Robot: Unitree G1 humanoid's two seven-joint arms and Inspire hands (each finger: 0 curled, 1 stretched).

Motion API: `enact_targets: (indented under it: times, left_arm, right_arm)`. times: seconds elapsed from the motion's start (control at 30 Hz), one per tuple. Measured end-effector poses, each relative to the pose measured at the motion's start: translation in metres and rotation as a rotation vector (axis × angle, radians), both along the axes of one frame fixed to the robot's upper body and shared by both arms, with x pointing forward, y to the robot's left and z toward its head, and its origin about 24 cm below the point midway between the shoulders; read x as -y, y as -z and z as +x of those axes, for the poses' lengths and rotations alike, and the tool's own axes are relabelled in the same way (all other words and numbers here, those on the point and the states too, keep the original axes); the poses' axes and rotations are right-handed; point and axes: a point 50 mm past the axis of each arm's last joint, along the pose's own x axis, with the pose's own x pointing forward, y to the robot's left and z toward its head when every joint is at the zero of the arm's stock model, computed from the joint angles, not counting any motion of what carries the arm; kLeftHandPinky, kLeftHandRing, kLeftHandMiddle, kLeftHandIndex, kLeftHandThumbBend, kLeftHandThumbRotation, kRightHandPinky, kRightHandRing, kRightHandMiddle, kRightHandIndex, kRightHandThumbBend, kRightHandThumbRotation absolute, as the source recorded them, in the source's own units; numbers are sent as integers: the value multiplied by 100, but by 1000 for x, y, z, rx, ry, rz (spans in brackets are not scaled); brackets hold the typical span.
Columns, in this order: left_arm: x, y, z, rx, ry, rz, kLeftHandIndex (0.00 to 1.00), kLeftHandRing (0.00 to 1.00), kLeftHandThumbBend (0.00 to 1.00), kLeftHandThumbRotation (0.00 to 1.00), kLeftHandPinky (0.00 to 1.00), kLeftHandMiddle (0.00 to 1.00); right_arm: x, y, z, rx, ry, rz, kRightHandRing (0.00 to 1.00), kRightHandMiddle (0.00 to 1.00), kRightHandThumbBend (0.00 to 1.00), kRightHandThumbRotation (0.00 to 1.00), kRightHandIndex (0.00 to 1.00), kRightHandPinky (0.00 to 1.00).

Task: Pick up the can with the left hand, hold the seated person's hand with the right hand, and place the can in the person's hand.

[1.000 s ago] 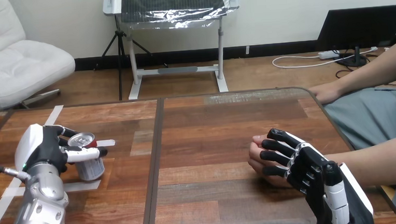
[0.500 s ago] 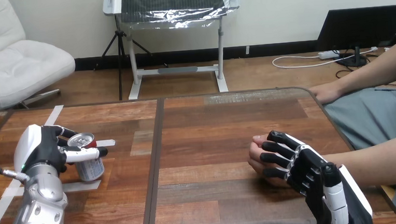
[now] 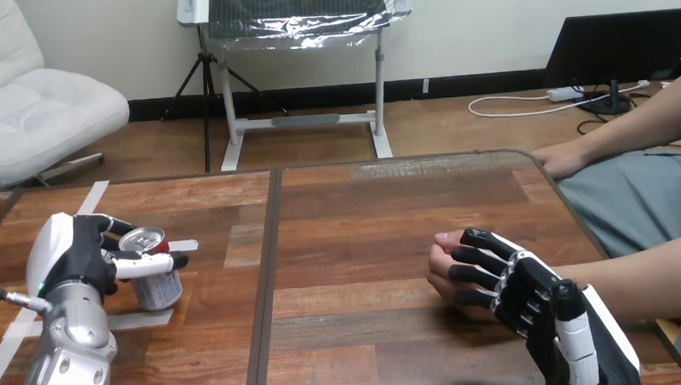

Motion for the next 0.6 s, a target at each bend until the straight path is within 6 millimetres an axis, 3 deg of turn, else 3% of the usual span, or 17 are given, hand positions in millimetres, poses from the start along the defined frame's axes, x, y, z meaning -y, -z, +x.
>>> enact_targets:
  times: [0.6]
  left_arm:
    - [10, -19, 5, 47, 54, -13, 52, 41, 66, 0, 35, 46]
  right_arm:
    - [7, -4, 14, 39, 2, -93, 81, 83, 100, 94, 84, 73]
